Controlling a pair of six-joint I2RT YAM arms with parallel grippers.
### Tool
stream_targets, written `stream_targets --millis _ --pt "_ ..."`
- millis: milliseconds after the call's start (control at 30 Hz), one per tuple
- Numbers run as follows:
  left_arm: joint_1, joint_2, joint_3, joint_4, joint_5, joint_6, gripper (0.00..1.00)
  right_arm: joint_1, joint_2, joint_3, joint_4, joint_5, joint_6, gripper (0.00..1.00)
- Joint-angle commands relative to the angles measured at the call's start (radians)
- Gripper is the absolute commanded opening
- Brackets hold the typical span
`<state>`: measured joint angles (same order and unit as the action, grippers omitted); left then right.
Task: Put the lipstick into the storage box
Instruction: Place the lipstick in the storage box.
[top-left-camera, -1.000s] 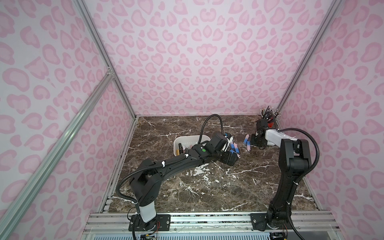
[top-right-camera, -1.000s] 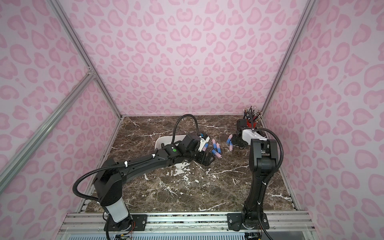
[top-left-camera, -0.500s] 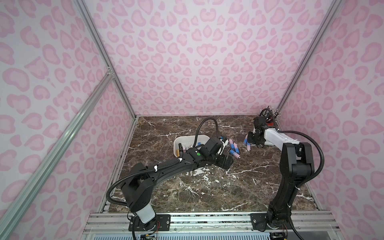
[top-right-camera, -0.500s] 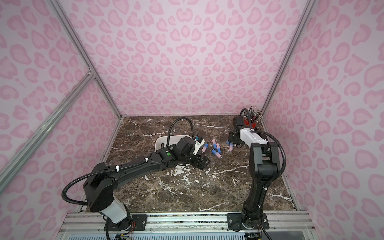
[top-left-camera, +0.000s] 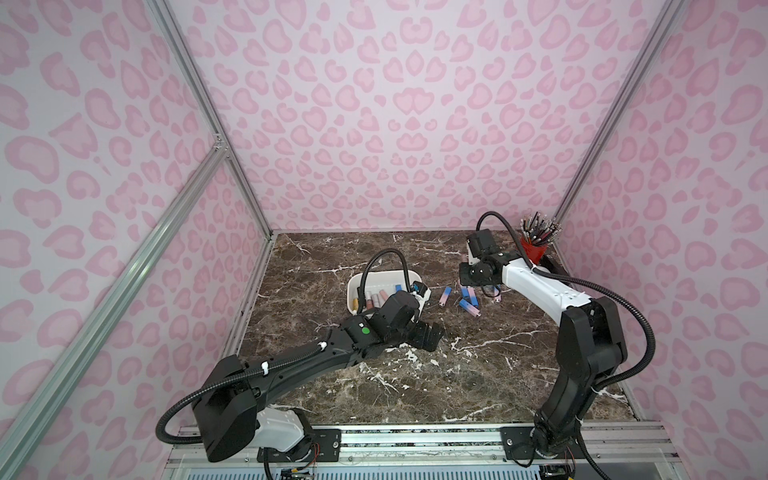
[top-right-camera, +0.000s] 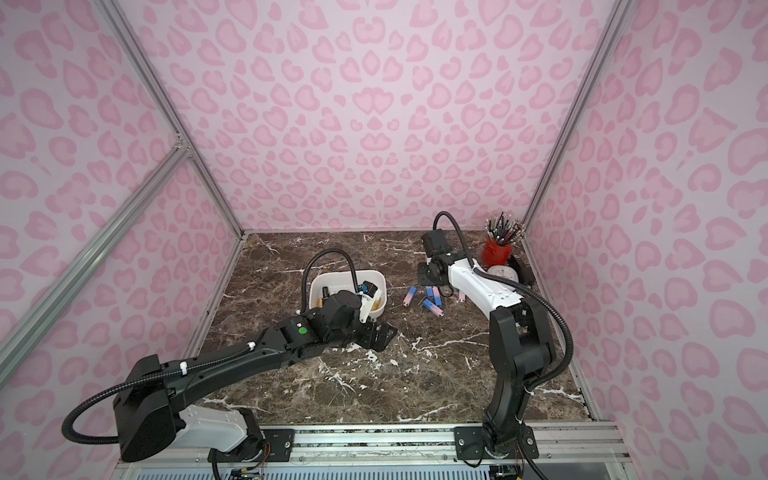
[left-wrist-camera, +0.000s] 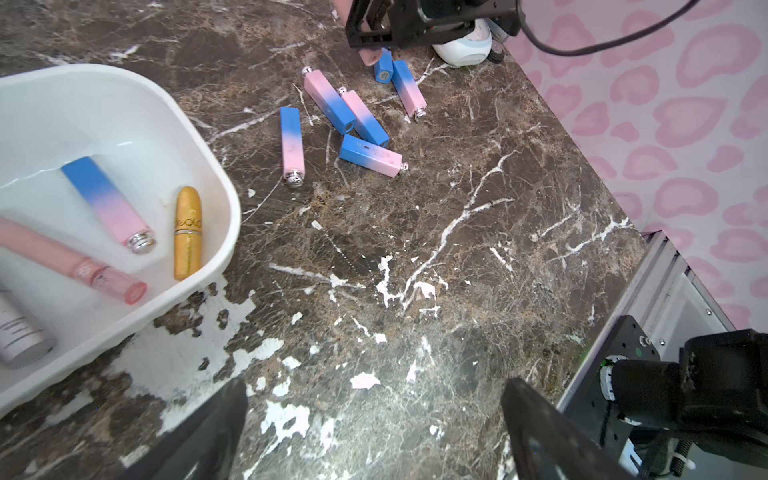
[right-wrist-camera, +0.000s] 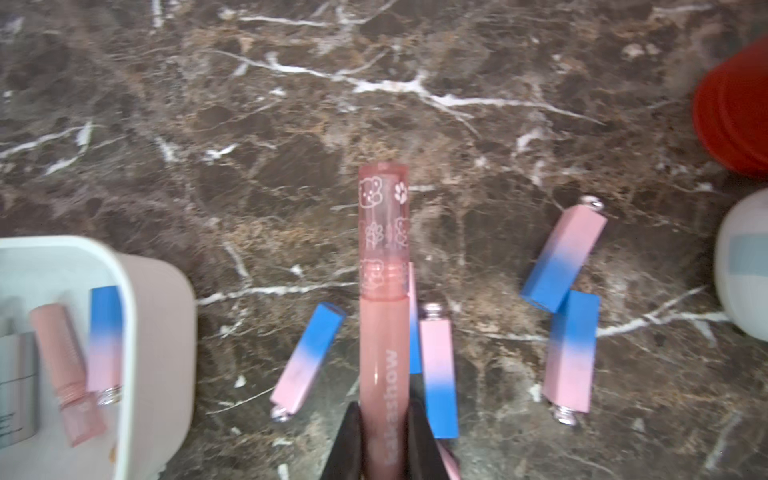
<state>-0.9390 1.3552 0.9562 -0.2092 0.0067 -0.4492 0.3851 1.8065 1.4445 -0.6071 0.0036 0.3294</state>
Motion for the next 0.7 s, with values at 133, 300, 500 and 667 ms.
stream_targets --millis 133,300,500,667 --pt "0.0 -0.182 -0.116 -0.012 -0.124 -0.026 0.98 0.167 0.076 0.109 -0.043 0.051 0.033 0.15" --pt "0.0 -0.308 -0.175 -0.062 -0.187 -0.034 0.98 0.266 0.196 0.23 -0.076 0.058 0.045 0.15" --pt "0.0 -0.447 -0.228 -0.122 -0.249 -0.051 0.98 0.347 0.336 0.389 -0.111 0.05 0.046 0.15" --pt "0.001 -0.521 -0.245 -0.17 -0.299 -0.051 0.98 0.383 0.439 0.5 -0.144 0.031 0.043 0.15"
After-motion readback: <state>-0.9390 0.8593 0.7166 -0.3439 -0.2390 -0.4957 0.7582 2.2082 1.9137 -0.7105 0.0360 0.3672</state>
